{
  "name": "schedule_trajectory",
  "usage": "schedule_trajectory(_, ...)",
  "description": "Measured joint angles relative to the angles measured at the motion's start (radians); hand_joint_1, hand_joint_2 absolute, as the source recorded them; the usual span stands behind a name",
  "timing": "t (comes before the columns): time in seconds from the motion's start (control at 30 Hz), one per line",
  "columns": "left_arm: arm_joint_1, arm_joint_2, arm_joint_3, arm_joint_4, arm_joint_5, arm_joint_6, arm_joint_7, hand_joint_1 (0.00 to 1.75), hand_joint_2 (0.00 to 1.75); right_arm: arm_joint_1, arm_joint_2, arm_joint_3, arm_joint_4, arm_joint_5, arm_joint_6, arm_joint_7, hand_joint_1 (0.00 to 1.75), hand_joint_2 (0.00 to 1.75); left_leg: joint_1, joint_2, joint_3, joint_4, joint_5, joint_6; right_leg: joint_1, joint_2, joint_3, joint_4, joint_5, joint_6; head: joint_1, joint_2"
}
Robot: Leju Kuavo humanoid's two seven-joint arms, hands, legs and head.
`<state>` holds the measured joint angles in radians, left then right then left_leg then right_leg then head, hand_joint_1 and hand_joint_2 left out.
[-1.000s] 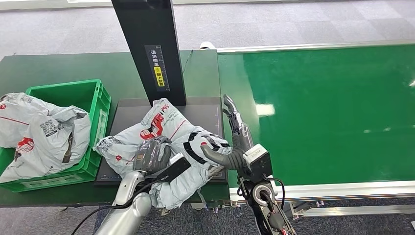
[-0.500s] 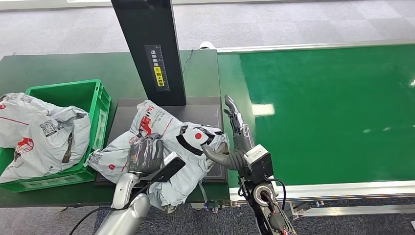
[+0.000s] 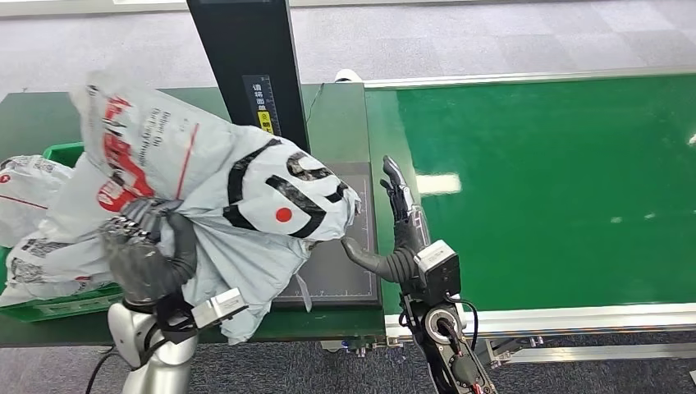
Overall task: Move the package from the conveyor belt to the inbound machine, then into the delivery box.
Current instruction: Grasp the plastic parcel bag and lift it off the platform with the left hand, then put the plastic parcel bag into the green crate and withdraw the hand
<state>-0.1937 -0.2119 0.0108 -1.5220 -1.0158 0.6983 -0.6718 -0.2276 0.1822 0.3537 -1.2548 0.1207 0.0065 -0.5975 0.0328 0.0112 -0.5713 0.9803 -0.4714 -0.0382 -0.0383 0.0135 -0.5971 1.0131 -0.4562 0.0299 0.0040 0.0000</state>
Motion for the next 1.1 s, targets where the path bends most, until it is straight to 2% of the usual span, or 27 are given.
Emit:
schedule_trajectory(0.1,-0.010,-0.001,0.058,-0.072,-0.052,0.000,0.000,1.75,1.75,0.000,-0.001,0.001,0.006,0.001,-0.014,-0.009,0.00,1.75,0.000,0.000,0.000,0.000,0.000,0.000,0.000,0.000,0.000,0.000,0.000,0.000,0.000,0.000)
schedule_trajectory(0.23,-0.075,0.006,0.167,-0.066,-0.111,0.000,0.000,1.75,1.75,0.000,-0.003,0.007,0.013,0.004,-0.029,-0.013,0.00,1.75,0.000,0.000,0.000,0.000,0.000,0.000,0.000,0.000,0.000,0.000,0.000,0.000,0.000,0.000)
schedule_trajectory(0.33,-0.172,0.029,0.272,0.013,-0.190,-0.001,0.005,1.75,1.75,0.000,-0.005,0.013,0.017,0.003,-0.031,-0.014,0.00,1.75,0.000,-0.001,0.001,0.000,0.001,0.000,0.000,0.000,0.001,0.000,0.000,0.000,0.000,0.000)
schedule_trajectory(0.4,-0.253,0.061,0.357,0.102,-0.274,-0.001,0.031,1.75,1.75,0.000,-0.005,0.016,0.020,0.002,-0.031,-0.014,0.00,1.75,0.000,0.000,0.001,0.000,0.002,0.000,0.000,0.000,0.001,0.001,0.001,-0.001,0.000,0.000)
schedule_trajectory(0.47,-0.324,0.098,0.434,0.187,-0.355,-0.001,0.083,1.75,1.75,0.000,-0.005,0.019,0.024,0.001,-0.031,-0.014,0.00,1.75,0.000,0.002,0.001,0.000,0.002,0.000,0.000,0.001,0.000,0.001,0.001,-0.001,0.000,0.000)
schedule_trajectory(0.57,-0.401,0.147,0.505,0.286,-0.422,-0.001,0.176,1.75,1.75,0.000,-0.005,0.020,0.027,0.000,-0.032,-0.013,0.00,1.75,0.000,0.001,0.001,0.000,0.002,0.000,0.000,0.001,0.000,0.001,0.001,-0.001,0.000,0.000)
schedule_trajectory(0.77,-0.513,0.251,0.531,0.488,-0.502,-0.001,0.454,1.75,1.75,0.000,-0.005,0.026,0.029,-0.003,-0.037,-0.009,0.00,1.75,0.000,0.001,0.000,0.000,0.001,0.000,0.000,0.001,-0.001,0.001,0.001,-0.001,0.000,0.000)
schedule_trajectory(0.9,-0.563,0.314,0.520,0.610,-0.499,-0.001,0.562,1.75,1.75,0.000,-0.005,0.027,0.030,-0.003,-0.038,-0.008,0.00,1.75,0.000,0.001,0.001,0.000,0.001,0.000,0.000,0.001,-0.001,0.001,0.001,-0.001,0.000,0.000)
schedule_trajectory(1.0,-0.608,0.363,0.477,0.739,-0.475,-0.011,0.653,1.75,1.75,0.000,-0.005,0.027,0.031,-0.001,-0.039,-0.005,0.00,1.75,0.000,0.000,0.001,0.000,0.002,0.000,0.000,0.001,-0.001,0.001,0.001,-0.001,0.000,0.000)
schedule_trajectory(1.1,-0.665,0.396,0.428,0.891,-0.476,-0.088,0.729,1.75,1.75,-0.001,-0.006,0.027,0.031,0.000,-0.039,-0.003,0.00,1.75,0.000,0.000,0.001,0.000,0.002,0.000,0.000,0.000,0.000,0.001,0.001,-0.001,0.000,0.000)
